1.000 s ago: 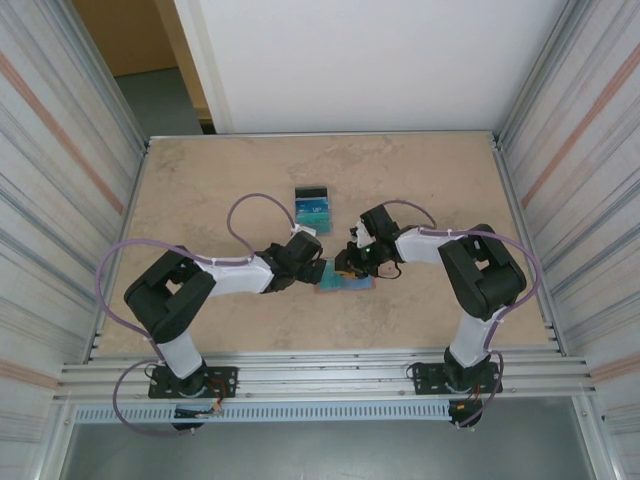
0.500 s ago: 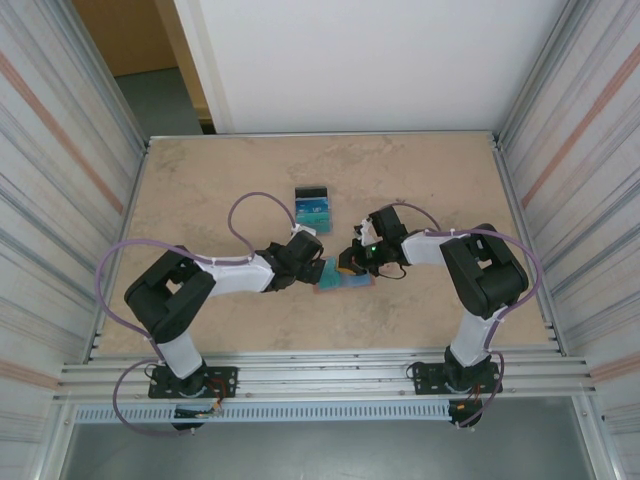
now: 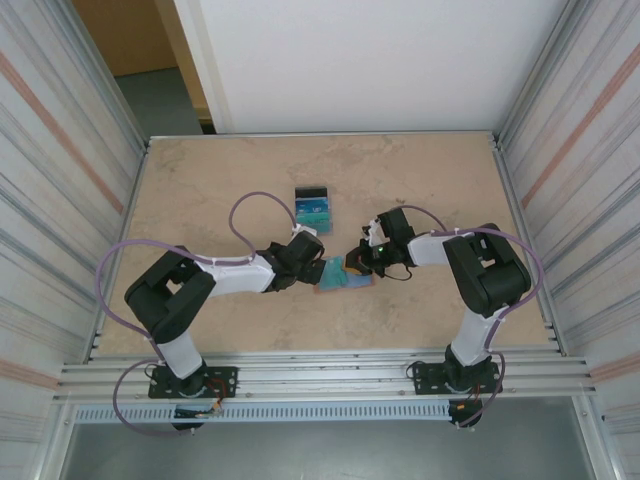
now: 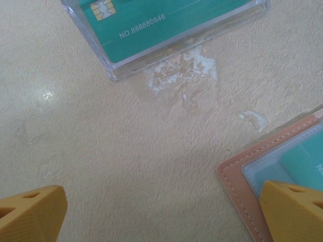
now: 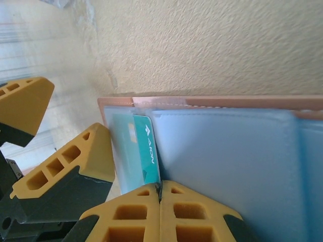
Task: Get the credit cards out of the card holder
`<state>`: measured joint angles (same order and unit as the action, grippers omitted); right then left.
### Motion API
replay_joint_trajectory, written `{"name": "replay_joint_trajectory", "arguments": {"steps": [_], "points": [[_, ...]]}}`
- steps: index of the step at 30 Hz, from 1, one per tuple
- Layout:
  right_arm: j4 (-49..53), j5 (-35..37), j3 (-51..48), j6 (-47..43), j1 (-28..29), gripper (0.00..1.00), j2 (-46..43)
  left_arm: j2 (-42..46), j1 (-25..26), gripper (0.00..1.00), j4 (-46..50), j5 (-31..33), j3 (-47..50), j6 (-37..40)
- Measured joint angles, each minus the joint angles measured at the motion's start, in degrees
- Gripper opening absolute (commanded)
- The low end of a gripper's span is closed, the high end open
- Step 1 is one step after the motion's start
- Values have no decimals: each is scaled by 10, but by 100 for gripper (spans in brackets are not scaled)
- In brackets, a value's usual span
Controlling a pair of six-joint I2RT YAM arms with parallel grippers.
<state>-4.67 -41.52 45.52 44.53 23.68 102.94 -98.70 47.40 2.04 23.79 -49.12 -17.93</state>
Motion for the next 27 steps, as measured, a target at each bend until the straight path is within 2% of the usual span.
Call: {"name": "replay_joint_trajectory", "arguments": {"steps": [8,17,27], "points": [[2,0,0,-2,-2,1,0,0,0,99,7,-6,-4,9],[3,-1,0,-2,-2,1,0,22,15,99,-5,-63,-10,29],[4,-1,0,-2,-2,1,0,22,15,99,3,-64,-19,31]]}}
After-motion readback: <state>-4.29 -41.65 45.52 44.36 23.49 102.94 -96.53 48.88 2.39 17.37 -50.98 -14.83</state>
